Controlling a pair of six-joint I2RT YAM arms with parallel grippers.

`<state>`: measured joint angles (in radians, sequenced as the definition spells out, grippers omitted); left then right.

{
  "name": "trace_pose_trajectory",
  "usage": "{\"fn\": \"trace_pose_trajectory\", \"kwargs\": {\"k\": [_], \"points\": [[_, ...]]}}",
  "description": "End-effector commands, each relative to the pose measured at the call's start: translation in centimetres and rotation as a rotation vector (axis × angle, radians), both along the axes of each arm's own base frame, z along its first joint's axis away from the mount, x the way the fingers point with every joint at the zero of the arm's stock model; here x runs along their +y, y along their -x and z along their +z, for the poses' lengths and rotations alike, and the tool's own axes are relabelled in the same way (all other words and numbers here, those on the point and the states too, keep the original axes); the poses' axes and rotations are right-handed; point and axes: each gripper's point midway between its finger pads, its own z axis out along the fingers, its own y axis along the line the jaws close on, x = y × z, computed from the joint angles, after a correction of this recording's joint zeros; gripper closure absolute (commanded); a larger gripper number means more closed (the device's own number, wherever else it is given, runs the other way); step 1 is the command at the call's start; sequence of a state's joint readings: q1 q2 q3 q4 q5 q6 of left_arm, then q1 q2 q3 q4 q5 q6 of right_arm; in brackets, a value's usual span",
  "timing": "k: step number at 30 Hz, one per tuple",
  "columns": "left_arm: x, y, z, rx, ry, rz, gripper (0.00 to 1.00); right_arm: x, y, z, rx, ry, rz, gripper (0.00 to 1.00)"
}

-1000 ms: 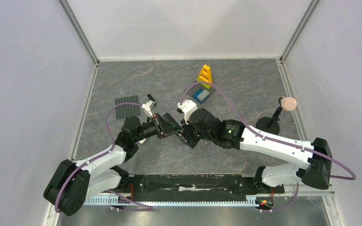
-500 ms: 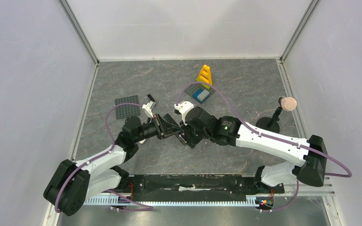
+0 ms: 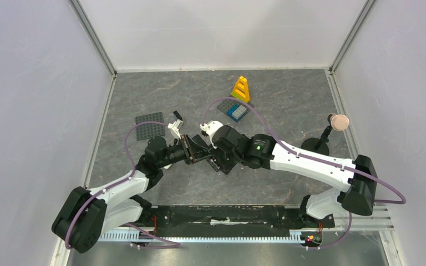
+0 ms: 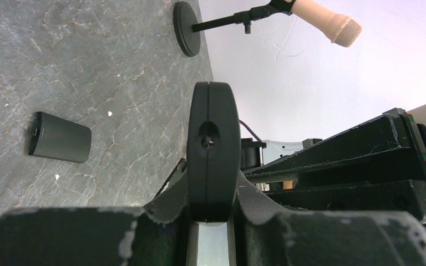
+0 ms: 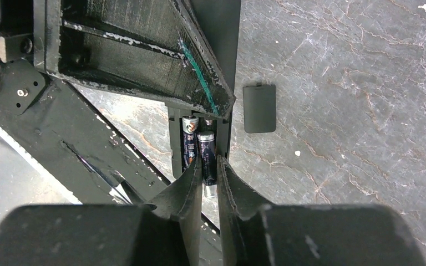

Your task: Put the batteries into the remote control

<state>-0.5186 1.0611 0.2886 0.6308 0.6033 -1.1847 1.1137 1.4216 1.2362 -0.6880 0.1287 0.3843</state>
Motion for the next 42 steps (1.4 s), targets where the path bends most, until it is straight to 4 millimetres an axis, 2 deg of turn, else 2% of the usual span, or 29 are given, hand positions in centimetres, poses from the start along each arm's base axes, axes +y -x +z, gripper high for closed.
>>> {"fn": "trace_pose_trajectory", "kwargs": {"k": [1, 11, 18, 27, 34, 42], "points": [[-0.5, 0.1, 2.6, -0.089, 0.062, -0.034, 0.98, 0.6, -0.8, 0.9, -0.024, 0.02, -0.001, 0.84], [-0.4, 0.2, 3.3, -0.05, 0.116, -0.019, 0.98, 1.1, -0.8, 0.4, 0.002, 0.05, 0.004, 0.79], [-0.5, -0.1, 2.9, -0.034, 0.108, -0.011, 0.98, 1.0, -0.8, 1.0, -0.005, 0.035, 0.001, 0.7], [-0.4, -0.3, 2.3, -0.027, 0.094, 0.0, 0.98, 1.3, -0.9, 3.1, -0.022, -0.024, -0.008, 0.63], [-0.4, -0.4, 2.1, -0.024, 0.091, 0.005, 0.98, 1.1, -0.7, 5.4, -0.044, -0.095, -0.018, 0.47], [-0.4, -0.4, 3.1, -0.012, 0.129, 0.006, 0.98, -0.9, -1.4, 7.2, -0.08, -0.233, -0.176, 0.36]]}}
